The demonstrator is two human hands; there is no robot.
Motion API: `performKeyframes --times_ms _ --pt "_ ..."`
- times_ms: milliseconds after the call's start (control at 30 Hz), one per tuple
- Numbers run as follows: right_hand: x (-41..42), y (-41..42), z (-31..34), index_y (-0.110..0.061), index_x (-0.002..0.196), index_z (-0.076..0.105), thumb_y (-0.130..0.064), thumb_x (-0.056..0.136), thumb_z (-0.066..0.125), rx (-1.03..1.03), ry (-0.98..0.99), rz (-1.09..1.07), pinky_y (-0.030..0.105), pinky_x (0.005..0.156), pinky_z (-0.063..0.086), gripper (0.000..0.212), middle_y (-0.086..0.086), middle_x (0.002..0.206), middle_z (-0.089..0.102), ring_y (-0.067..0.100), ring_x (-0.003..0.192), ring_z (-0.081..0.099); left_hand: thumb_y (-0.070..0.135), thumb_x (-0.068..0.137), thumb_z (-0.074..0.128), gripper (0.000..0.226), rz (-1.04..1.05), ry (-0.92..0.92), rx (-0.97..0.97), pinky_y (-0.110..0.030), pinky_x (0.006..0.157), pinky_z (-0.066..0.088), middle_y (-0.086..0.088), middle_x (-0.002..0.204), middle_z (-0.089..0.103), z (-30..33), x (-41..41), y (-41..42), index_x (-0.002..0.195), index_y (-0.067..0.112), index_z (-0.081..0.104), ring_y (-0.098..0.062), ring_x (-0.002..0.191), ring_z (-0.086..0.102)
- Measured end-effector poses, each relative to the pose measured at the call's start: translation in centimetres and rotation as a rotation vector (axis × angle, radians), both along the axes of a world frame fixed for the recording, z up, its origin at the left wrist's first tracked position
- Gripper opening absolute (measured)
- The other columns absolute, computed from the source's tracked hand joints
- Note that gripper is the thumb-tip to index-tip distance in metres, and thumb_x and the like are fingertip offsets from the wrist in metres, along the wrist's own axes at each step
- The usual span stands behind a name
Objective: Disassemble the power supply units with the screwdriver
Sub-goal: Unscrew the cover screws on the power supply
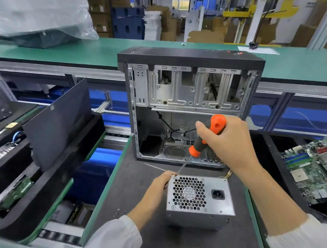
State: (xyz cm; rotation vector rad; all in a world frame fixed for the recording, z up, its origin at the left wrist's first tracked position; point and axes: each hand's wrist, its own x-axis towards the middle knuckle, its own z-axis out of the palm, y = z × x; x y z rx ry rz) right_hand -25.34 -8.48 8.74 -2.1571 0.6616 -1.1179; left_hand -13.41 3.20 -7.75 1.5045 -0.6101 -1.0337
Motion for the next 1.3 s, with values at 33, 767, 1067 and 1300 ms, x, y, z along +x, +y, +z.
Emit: performKeyframes --times_ms 33,767,1067,1300 --pt "0.2 0.1 0.1 -0.022 0.045 0.026 -0.031 0.079 0.069 -0.019 0.011 0.003 0.015 0.046 0.030 0.056 -0.005 0.040 0.032 0.010 0.045 0.032 0.043 0.086 0.043 0.034 -0.012 -0.028 -0.005 -0.041 0.098 0.048 -0.002 0.100 0.074 0.1 0.2 0.0 0.088 0.027 0.073 -0.019 0.099 0.068" --pt "0.7 -0.3 0.2 -0.017 0.049 0.035 -0.034 0.081 0.068 0.025 0.082 0.002 0.025 0.045 0.036 0.050 0.023 0.058 0.057 0.011 0.040 0.040 0.022 0.093 0.039 0.037 -0.039 -0.111 -0.233 -0.017 0.078 0.049 -0.002 0.102 0.075 0.6 0.5 0.2 0.098 0.022 0.075 -0.013 0.094 0.068" --pt "0.8 -0.5 0.1 -0.020 0.044 0.042 -0.030 0.082 0.069 -0.003 0.061 0.042 0.013 0.042 0.033 0.048 -0.001 0.042 0.047 0.007 0.039 0.041 0.012 0.102 0.037 0.038 -0.004 -0.084 -0.227 -0.027 0.085 0.050 -0.007 0.104 0.074 0.4 0.5 0.2 0.100 0.021 0.074 -0.017 0.097 0.067" --pt "1.3 -0.6 0.0 -0.022 0.043 0.041 -0.028 0.082 0.069 -0.042 0.040 0.078 0.012 0.048 0.033 0.049 -0.007 0.041 0.041 0.006 0.045 0.039 0.007 0.101 0.038 0.038 0.014 -0.072 -0.261 -0.028 0.082 0.049 -0.007 0.101 0.074 0.3 0.3 0.2 0.095 0.018 0.074 -0.014 0.091 0.067"
